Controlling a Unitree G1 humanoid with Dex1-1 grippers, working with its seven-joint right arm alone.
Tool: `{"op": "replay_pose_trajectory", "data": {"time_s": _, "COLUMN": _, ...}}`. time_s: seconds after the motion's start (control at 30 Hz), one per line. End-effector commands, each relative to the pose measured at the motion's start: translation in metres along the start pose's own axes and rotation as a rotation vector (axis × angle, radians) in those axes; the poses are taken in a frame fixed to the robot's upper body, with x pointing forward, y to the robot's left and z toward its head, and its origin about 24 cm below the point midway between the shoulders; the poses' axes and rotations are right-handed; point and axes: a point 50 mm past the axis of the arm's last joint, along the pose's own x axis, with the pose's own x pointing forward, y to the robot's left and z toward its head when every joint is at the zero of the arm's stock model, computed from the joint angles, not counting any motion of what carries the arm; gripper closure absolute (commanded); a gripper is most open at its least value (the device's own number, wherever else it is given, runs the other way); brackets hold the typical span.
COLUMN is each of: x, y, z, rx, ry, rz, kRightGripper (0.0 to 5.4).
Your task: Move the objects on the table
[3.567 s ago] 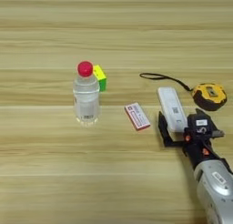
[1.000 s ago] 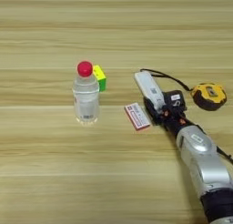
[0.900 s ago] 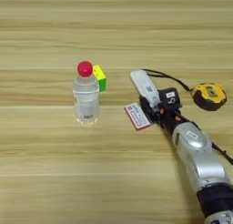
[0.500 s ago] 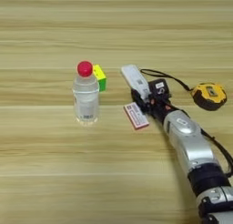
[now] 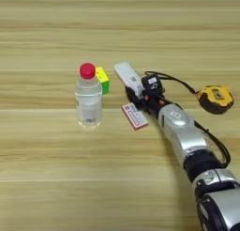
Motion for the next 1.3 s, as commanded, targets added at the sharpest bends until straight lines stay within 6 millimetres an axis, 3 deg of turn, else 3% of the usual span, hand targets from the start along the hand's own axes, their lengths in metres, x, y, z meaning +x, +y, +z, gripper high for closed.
{"op": "replay_pose_trajectory", "data": {"time_s": 0.03, "x": 0.01, "y": -0.002, "z": 0.027, "rx": -0.047, "ry": -0.09, "rz": 0.006, "kRightGripper": 2.49}}
{"op": "replay_pose_trajectory", "data": {"time_s": 0.23, "x": 0.009, "y": -0.002, "z": 0.025, "rx": -0.048, "ry": -0.09, "rz": 0.002, "kRightGripper": 2.49}}
{"op": "replay_pose_trajectory", "data": {"time_s": 0.8, "x": 0.004, "y": -0.004, "z": 0.029, "rx": -0.056, "ry": -0.125, "rz": -0.019, "kRightGripper": 0.87}}
{"op": "replay_pose_trajectory", "data": {"time_s": 1.1, "x": -0.022, "y": -0.013, "z": 0.037, "rx": -0.06, "ry": -0.216, "rz": -0.102, "kRightGripper": 0.06}}
{"op": "replay_pose_trajectory", "data": {"time_s": 1.3, "x": -0.039, "y": -0.013, "z": 0.044, "rx": -0.058, "ry": -0.254, "rz": -0.127, "kRightGripper": 0.06}}
